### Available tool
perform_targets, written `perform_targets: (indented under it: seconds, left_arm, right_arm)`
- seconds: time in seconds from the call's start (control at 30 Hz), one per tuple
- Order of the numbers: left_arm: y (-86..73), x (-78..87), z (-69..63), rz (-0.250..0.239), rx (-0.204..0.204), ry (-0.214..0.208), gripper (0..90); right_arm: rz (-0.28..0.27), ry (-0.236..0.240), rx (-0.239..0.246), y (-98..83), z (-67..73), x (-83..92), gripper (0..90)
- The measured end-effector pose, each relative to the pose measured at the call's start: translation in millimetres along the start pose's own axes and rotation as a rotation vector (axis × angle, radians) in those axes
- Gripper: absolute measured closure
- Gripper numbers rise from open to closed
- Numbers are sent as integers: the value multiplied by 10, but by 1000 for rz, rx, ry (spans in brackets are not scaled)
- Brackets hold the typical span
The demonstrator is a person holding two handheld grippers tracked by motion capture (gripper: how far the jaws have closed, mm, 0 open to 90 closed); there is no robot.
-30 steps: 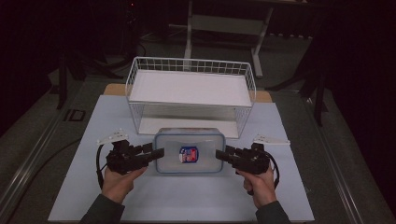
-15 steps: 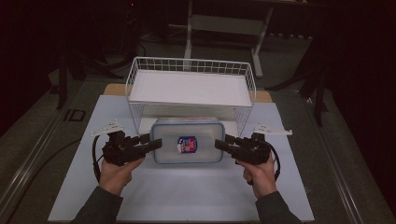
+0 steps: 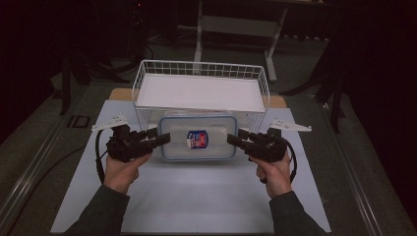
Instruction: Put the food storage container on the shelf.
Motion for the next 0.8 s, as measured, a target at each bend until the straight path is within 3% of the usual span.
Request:
perform_targets:
  seconds: [0.8]
  left_arm:
    - [529,-134,77,-44,-64,-13,493]
  right_arm:
    - [-76,-12,27,458,-117,-31,525]
Point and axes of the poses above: each handheld gripper's, and its own axes: x roughly backward along the jaws, y roughly out of its top, z roughly to its left, the point moved 8 cm from there along -x, roughly forward along the jaws, and after that the axes turned 7 degrees about -y, right-handed, at the moved point
